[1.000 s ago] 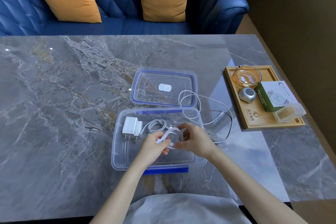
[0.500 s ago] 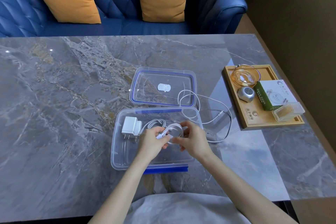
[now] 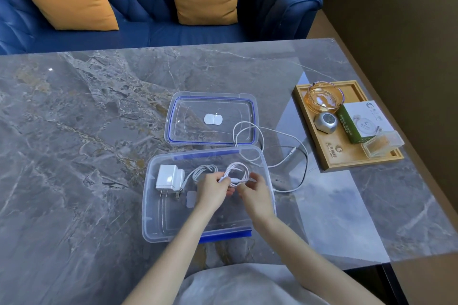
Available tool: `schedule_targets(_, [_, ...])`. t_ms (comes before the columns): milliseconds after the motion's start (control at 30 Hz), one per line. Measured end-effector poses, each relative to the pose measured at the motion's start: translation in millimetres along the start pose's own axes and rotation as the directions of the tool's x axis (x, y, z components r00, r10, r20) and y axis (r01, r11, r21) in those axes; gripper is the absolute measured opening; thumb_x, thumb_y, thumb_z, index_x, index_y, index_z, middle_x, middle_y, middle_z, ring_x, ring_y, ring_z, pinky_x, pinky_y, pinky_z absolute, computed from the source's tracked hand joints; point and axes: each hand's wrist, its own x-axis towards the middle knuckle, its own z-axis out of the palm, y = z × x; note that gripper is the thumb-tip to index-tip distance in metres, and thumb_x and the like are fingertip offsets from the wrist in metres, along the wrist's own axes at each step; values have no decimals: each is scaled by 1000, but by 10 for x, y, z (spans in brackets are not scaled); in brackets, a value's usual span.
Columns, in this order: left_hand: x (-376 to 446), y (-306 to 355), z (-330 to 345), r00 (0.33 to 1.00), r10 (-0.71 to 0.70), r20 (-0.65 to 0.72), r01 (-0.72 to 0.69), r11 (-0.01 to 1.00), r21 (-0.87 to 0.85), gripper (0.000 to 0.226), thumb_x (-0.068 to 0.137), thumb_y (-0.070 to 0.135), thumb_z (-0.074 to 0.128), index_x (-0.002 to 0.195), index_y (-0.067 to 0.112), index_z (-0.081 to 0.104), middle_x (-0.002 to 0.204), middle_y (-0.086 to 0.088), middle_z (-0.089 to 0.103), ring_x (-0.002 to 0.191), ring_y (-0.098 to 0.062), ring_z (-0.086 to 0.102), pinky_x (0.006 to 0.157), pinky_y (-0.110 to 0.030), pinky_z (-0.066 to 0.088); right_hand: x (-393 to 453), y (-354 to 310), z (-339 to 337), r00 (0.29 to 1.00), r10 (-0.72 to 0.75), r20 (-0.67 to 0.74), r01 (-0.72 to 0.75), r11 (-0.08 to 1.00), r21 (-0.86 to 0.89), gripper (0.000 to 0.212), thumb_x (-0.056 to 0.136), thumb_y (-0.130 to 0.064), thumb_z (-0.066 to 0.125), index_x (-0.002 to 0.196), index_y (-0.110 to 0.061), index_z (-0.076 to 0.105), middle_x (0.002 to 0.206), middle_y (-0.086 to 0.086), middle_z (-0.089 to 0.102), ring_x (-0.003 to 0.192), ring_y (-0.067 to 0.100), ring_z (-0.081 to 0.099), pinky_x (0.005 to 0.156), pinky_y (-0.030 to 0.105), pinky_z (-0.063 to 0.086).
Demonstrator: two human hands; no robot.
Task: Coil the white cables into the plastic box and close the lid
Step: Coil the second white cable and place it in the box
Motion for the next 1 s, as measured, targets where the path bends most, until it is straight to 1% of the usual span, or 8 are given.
schedule_targets(67, [2,34,52,999,44,-26,-41,995,96,22,84,2,49,94,5,69,81,-17,71,71,-27,66,79,-43,57,22,-2,10,1000,-10,-8,10,1000,7,34,84,1,47,108,-21,39,78,-13,51,72,4,51,58,13,40])
schedule_targets(167, [18,80,87,994,94,-54,-79,969,236,29,82,5,58,111,3,59,92,-19,71,80,-29,66,76,-35,54,87,21,19,1000,-9,-11,10,999,39,21,80,-2,54,98,-13,53,68,-7,54,61,6,49,46,9,38])
schedule_targets(267, [69,79,118,993,113,-23,-97,925,368,23,81,11,63,103,3,61,91,-19,70,82,-33,65,68,-34,49,87,34,32,1000,10,-20,-10,1000,19,22,77,-12,61,98,-11,56,66,-8,55,59,7,48,53,19,37])
schedule_targets(400, [102,99,154,990,136,37,-137,865,483,21,84,16,60,98,1,62,90,-20,69,82,-35,62,67,-36,47,104,39,38,999,32,-30,-32,999,4,18,80,-10,52,97,-17,47,67,-8,55,62,10,50,56,23,38])
schedule_targets(633, [107,120,137,983,139,123,-185,654,734,18,85,8,47,93,5,63,98,-20,66,90,-36,62,67,-37,46,66,-16,31,998,57,-4,-57,998,0,14,81,-8,53,82,-21,48,69,-7,53,69,14,52,68,29,41])
schedule_targets(733, [101,119,146,978,154,142,-206,574,793,21,86,7,48,102,4,61,108,-18,60,99,-34,60,74,-37,47,30,-115,-7,996,72,47,-70,996,-55,10,83,-8,50,91,-15,47,68,-4,50,64,12,47,59,24,37])
schedule_targets(867, [102,182,127,977,137,166,-214,520,827,25,86,14,46,106,6,59,113,-17,61,105,-36,58,79,-39,47,-47,-313,-100,987,66,147,-54,995,-89,31,86,-7,49,116,-10,45,78,-2,48,76,11,48,67,24,38])
schedule_targets(1000, [94,364,25,982,108,157,-188,433,881,31,86,25,51,113,11,58,120,-16,60,111,-36,56,85,-40,47,-109,-508,-272,973,23,231,7,992,-128,35,84,-6,52,118,-3,51,79,-6,55,77,11,51,74,25,42])
